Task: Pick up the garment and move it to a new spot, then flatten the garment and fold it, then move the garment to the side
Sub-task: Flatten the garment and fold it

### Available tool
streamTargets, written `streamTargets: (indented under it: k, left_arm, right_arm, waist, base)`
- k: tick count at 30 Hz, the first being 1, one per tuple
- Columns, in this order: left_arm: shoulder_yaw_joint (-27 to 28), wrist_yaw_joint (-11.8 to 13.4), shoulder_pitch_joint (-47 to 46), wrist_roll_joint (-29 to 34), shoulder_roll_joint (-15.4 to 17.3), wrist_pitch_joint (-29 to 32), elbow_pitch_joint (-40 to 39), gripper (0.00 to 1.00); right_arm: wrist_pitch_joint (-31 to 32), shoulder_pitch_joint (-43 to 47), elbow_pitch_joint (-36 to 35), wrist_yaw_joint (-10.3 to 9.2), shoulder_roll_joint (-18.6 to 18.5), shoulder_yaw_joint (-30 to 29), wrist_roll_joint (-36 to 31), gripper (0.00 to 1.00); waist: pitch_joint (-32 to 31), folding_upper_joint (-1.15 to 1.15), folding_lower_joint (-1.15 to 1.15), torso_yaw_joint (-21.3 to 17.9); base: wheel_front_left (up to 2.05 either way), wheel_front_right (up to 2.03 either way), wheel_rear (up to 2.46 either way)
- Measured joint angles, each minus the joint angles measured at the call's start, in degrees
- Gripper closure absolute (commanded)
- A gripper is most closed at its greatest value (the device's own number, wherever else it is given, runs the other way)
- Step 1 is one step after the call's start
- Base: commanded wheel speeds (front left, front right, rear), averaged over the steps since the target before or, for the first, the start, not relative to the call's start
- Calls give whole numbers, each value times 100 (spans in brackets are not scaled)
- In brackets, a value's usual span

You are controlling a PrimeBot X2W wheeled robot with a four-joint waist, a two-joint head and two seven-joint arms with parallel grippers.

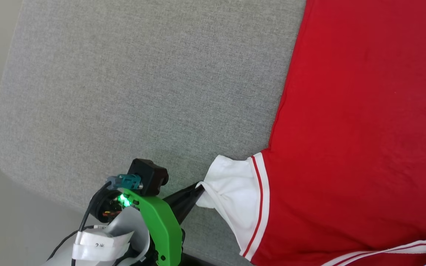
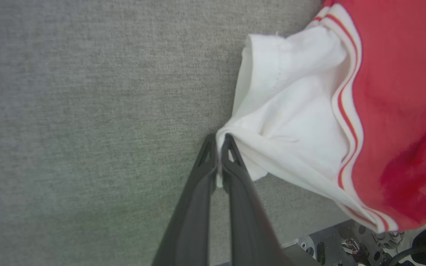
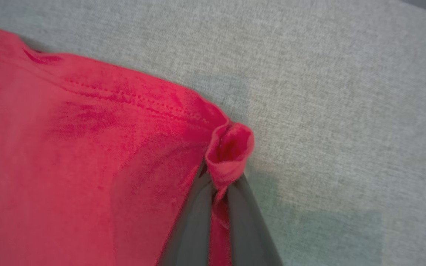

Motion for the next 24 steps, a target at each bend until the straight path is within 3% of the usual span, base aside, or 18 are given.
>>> streamTargets:
  k: [12, 24]
  left_arm:
    - [38, 10, 3, -31, 41, 9, 88, 100]
    - [84, 88, 388, -388, 23, -123, 454, 100]
  right_arm:
    - [-547, 831, 291, 1, 13, 115, 244, 100]
    - [-1358, 2796, 246, 1, 286, -151, 656, 100]
  waist:
    - [-554, 0, 0, -262]
    - [-1540, 0, -1, -704]
  base:
    - [0, 0, 0]
    - [0, 0, 0]
